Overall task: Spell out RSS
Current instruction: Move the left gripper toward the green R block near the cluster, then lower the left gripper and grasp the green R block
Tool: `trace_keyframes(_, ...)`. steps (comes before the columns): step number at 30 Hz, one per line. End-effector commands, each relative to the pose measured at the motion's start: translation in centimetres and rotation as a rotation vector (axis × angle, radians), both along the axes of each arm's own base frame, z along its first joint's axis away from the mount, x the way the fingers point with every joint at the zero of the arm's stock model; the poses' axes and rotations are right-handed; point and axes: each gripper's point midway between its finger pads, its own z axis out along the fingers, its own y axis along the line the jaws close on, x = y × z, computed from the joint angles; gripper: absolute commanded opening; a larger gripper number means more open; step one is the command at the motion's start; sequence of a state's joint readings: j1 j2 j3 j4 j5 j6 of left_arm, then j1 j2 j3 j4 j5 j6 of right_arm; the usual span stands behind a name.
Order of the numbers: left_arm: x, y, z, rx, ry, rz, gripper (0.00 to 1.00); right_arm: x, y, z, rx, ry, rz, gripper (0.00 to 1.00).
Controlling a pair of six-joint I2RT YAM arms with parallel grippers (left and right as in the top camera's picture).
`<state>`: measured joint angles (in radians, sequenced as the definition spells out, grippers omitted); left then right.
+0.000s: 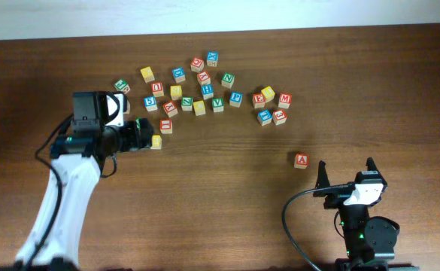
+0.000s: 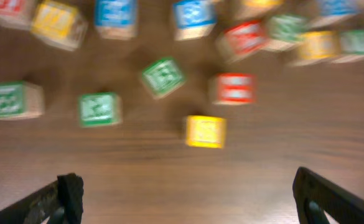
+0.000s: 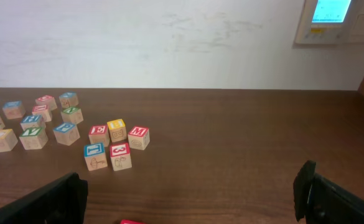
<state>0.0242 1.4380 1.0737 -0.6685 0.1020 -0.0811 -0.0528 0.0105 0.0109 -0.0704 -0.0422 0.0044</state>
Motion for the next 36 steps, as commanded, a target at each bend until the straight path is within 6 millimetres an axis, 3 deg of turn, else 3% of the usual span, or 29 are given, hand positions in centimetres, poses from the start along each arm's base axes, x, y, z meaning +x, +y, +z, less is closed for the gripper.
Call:
trace_keyframes(1,1.7,5.4,-3.8,0.086,0.068,0.178,0.99,0.0,-0.2,-0.2,0.011,0.003,-0.009,0.98)
trace_keyframes(3,2.6,6.6,-5.9,0.085,0.085,0.205,0.99,0.0,-0.2,-0.2,0.011,0.003,-0.009,0.98)
trace_keyframes(5,3.7,6.9,-7.6,0.083,0.084,0.209,0.85,0.0,-0.2,-0.2,0.011,0.003,-0.009,0.98)
trace_keyframes(8,4.9,7.1,-8.6,0.085,0.063,0.210,0.83,0.0,-0.2,-0.2,0.011,0.003,-0.009,0.98)
trace_keyframes(11,5.5,7.1,-8.6,0.085,0.042,0.210,0.57,0.0,-0.2,-0.2,0.011,0.003,-0.009,0.98)
trace_keyframes(16,5.3,7.0,-11.3,0.084,0.097,0.207,0.61,0.0,-0.2,-0.2,0.011,0.003,-0.009,0.98)
trace_keyframes(18,5.3,7.0,-11.4,0.084,0.098,0.207,0.60,0.0,-0.2,-0.2,0.011,0.003,-0.009,0.98)
trace_keyframes(19,5.2,7.0,-11.5,0.084,0.101,0.207,0.51,0.0,-0.2,-0.2,0.011,0.003,-0.009,0.98)
trace_keyframes(33,4.8,7.0,-11.7,0.084,0.118,0.206,0.46,0.0,-0.2,-0.2,0.011,0.003,-0.009,0.98)
trace_keyframes(36,4.8,7.0,-12.8,0.083,0.138,0.204,0.45,0.0,-0.2,-0.2,0.011,0.003,-0.009,0.98)
